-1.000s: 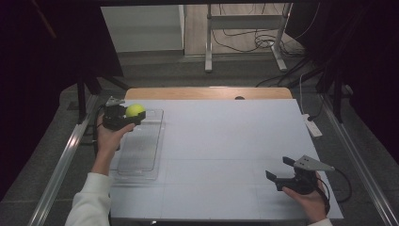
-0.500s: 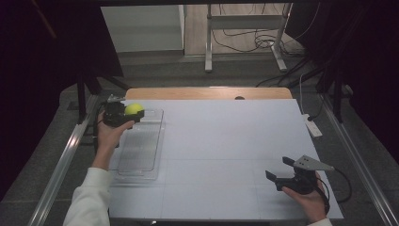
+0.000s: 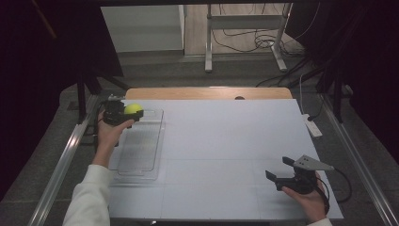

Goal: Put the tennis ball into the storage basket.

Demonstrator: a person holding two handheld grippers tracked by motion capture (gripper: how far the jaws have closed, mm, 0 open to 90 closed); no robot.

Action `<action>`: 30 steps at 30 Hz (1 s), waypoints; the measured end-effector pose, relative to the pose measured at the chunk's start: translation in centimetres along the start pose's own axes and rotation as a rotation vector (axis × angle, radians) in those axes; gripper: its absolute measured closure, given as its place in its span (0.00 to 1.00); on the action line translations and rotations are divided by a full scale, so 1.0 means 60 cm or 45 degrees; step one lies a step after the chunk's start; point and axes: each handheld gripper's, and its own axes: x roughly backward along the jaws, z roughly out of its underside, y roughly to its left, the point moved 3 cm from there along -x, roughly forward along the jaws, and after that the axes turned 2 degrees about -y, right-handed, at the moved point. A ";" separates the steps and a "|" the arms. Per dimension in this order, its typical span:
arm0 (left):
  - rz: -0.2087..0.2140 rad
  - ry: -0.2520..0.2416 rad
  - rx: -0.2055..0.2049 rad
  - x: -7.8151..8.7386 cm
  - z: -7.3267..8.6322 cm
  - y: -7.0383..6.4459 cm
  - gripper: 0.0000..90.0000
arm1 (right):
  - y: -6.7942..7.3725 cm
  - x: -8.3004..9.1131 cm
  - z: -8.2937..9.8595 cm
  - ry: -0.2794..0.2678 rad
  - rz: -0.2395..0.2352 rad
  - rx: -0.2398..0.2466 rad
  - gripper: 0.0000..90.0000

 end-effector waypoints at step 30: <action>-0.049 0.098 -0.004 -0.025 0.008 0.015 0.30 | 0.000 0.000 0.000 0.001 0.002 -0.003 0.10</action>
